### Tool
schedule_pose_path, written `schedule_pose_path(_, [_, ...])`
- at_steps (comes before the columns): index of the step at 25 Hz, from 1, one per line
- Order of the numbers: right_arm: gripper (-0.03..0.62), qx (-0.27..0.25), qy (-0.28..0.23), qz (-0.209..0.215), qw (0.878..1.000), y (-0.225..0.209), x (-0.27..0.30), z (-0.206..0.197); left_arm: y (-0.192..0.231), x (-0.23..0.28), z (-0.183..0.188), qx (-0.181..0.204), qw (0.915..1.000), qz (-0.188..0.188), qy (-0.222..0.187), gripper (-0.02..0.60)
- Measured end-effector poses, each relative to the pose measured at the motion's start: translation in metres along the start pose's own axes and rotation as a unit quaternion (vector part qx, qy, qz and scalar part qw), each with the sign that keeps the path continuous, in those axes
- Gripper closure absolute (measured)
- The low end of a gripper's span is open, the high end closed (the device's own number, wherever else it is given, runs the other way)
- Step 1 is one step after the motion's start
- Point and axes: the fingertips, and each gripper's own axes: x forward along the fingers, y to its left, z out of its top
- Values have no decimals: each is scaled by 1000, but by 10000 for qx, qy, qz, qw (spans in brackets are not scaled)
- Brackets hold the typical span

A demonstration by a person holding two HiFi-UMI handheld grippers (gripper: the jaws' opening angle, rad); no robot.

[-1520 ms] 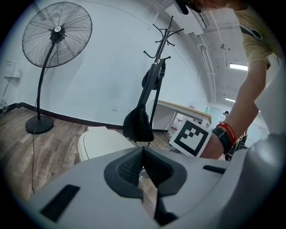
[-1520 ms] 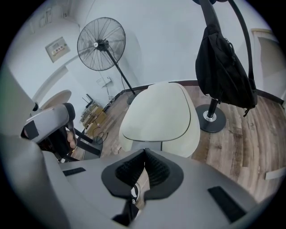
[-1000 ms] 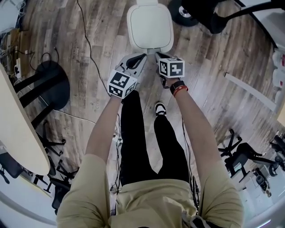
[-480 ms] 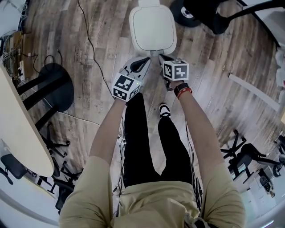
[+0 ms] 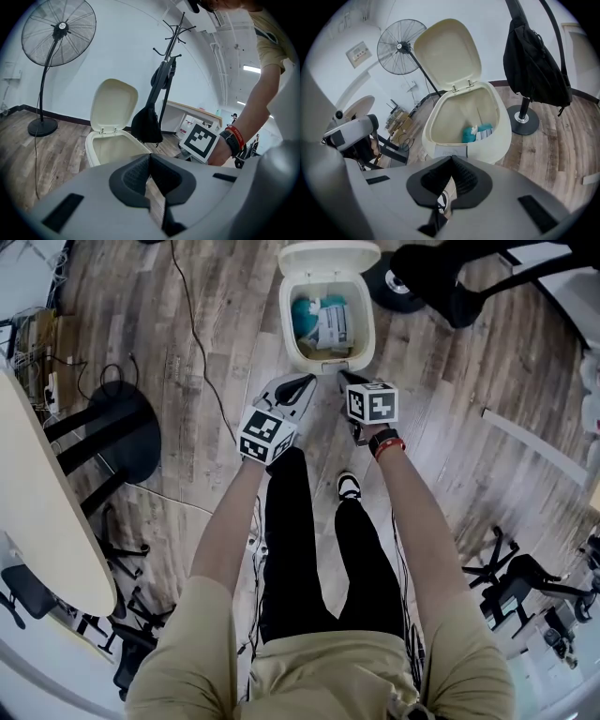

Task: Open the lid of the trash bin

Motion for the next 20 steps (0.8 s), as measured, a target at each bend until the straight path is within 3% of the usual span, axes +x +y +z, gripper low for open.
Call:
schedule_pose_path(10, [580, 101, 89, -122, 9998, 4, -5, 9, 3, -11, 15, 15, 10000, 41, -6, 557])
schedule_pose_path(14, [580, 159, 242, -271, 9992, 7, -24, 16, -1, -27, 36, 51, 9999, 90, -8, 557])
schedule_pose_path(20, [580, 324, -40, -178, 9993, 32, -79, 38, -24, -56, 76, -28, 9998, 196, -7, 558])
